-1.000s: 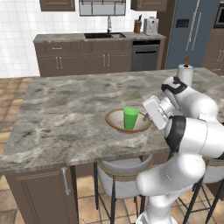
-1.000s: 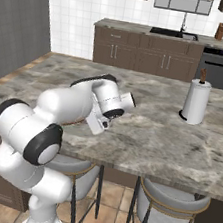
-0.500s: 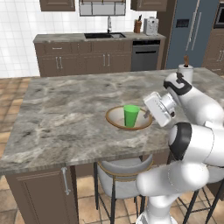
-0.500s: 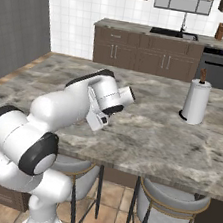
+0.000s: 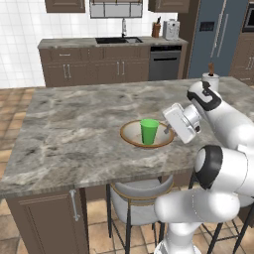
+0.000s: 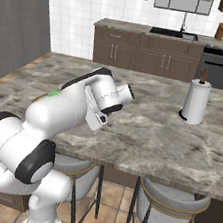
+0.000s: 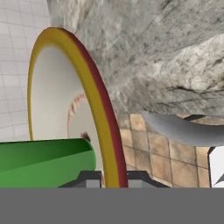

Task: Place the cup inside the bowl on the dining table and move the bowl to any counter.

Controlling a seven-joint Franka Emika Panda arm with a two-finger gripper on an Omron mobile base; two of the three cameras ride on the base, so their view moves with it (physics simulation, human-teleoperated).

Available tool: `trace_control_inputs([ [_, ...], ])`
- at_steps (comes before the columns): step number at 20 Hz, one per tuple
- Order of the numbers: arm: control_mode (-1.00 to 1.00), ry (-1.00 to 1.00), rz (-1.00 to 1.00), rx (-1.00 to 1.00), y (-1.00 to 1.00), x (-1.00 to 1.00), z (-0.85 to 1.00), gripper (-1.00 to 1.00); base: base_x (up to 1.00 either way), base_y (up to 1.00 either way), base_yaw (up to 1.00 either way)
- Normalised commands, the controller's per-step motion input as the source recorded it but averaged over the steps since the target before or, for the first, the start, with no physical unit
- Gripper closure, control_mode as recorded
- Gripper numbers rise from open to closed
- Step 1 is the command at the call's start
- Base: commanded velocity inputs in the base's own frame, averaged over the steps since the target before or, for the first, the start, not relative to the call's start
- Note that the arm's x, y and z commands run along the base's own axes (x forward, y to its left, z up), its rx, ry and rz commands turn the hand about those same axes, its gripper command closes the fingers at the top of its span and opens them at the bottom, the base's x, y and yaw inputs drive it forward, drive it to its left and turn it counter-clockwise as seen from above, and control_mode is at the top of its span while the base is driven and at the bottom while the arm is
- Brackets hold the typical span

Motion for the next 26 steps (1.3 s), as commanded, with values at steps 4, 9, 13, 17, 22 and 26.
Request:
trace_control_inputs([
  [4,-1.0,0.0,0.0,0.0,0.0,0.0,0.0,1.0,0.0,0.0,0.0],
  [9,-1.0,0.0,0.0,0.0,0.0,0.0,0.0,1.0,0.0,0.0,0.0],
  [13,-1.0,0.0,0.0,0.0,0.0,0.0,0.0,1.0,0.0,0.0,0.0],
  [17,-1.0,0.0,0.0,0.0,0.0,0.0,0.0,1.0,0.0,0.0,0.0],
  [22,1.0,0.0,0.0,0.0,0.0,0.0,0.0,1.0,0.0,0.0,0.0],
  [26,1.0,0.0,0.0,0.0,0.0,0.0,0.0,1.0,-0.04,0.0,0.0],
])
